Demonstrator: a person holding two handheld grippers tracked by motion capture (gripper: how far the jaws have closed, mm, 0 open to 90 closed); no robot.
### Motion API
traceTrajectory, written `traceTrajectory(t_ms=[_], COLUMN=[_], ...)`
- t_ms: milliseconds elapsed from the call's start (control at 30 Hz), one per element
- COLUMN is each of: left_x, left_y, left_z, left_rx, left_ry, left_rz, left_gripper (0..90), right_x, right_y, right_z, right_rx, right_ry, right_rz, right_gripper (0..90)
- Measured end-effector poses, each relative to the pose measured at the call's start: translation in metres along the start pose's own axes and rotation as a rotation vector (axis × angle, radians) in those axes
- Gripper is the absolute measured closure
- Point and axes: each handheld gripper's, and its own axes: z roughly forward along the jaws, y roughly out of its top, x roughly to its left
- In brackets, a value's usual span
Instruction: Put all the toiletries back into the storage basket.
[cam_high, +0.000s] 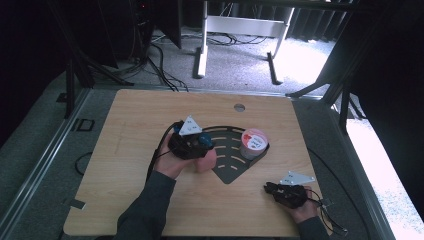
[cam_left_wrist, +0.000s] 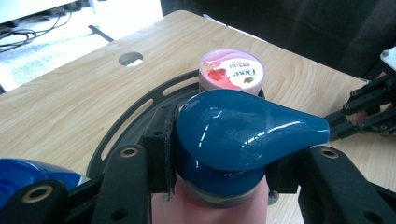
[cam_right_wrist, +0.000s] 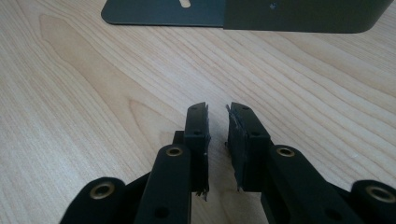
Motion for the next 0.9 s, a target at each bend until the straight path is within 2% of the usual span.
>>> traceTrajectory(t_ms=[900], left_x=[-0.001], left_y=[0.020], left_z=[0.023], left_rx=[0.008], left_ry=[0.018], left_rz=[-0.004], left_gripper=[52.8], right_x=[0.001], right_y=[-0.001], right_z=[0.000], right_rx=[-0.005], right_ry=[0.005], right_rz=[-0.001], right_gripper=[74.3])
